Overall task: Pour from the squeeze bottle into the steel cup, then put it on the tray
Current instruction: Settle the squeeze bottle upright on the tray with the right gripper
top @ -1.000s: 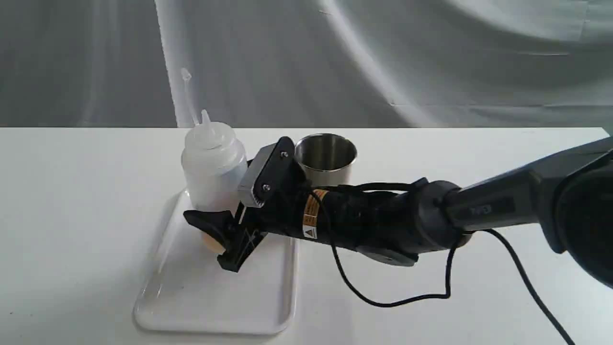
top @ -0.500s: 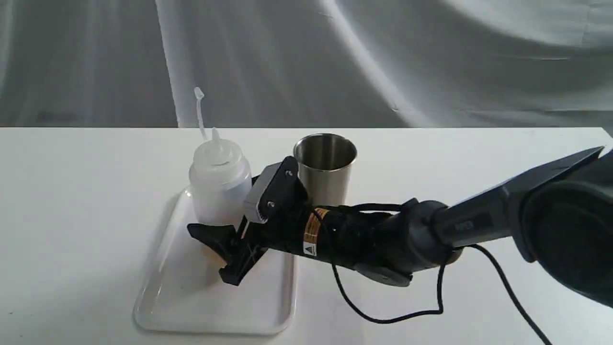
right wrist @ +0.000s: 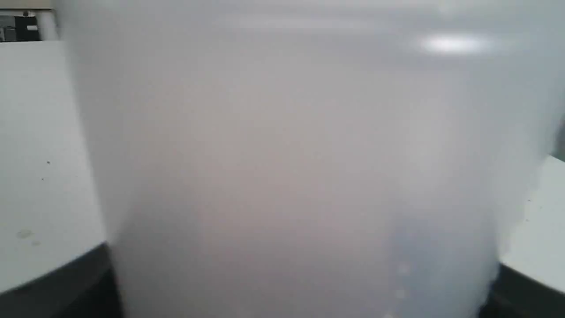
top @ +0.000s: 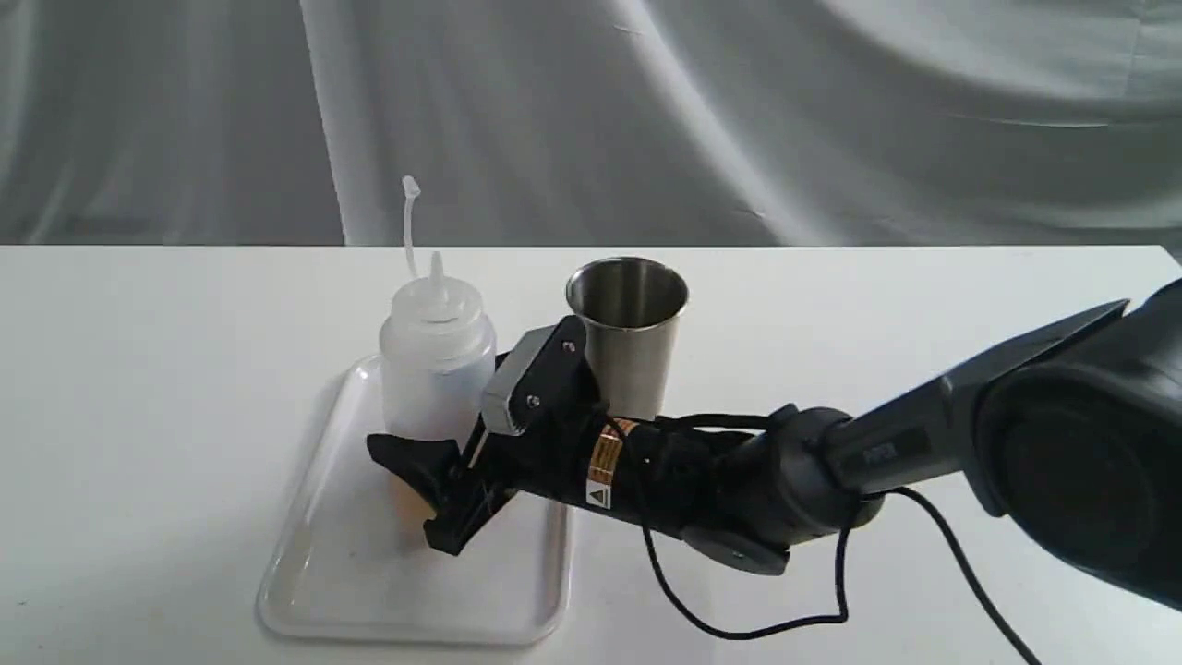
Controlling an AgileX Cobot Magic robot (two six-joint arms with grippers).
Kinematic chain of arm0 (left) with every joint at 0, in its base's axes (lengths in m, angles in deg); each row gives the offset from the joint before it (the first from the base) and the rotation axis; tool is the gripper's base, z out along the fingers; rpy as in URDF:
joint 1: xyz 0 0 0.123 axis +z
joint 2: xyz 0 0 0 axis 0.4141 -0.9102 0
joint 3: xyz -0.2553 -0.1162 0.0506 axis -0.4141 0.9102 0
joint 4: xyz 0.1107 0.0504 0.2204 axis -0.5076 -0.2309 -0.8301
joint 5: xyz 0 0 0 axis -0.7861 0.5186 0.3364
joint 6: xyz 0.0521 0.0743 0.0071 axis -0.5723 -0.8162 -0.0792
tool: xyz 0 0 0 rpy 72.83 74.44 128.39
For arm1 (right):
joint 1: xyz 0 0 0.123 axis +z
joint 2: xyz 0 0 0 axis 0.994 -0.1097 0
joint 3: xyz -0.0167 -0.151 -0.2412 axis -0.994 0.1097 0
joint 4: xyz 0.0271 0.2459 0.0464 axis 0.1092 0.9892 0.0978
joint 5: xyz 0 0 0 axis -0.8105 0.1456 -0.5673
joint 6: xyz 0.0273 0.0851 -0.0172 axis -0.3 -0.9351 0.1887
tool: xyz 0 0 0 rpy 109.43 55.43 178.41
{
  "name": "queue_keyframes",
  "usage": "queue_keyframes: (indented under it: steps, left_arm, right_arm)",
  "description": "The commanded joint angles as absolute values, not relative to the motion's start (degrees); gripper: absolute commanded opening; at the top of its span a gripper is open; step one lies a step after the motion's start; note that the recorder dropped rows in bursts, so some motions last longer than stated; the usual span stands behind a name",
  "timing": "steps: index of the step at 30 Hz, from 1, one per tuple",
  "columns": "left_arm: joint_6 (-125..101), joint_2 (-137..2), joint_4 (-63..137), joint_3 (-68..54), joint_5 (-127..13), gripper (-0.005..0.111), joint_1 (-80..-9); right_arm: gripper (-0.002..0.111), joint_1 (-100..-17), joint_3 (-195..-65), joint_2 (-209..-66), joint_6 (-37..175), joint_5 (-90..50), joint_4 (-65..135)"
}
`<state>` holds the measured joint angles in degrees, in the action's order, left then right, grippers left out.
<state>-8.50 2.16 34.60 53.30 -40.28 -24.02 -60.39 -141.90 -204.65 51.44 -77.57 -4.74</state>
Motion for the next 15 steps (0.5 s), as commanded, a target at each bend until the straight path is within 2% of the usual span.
queue_keyframes:
  steps: [1,15]
  left_arm:
    - [-8.31,2.45,34.57,53.56,-40.66,0.008,-23.84]
    - [-8.31,2.45,34.57,53.56,-40.66,0.008,-23.84]
  right_arm:
    - [0.000,-60.22,-141.75,-204.49,51.42,-80.04,-3.70]
    - [0.000,-59.48,-141.75,-206.49,52.48,-81.05,-4.14]
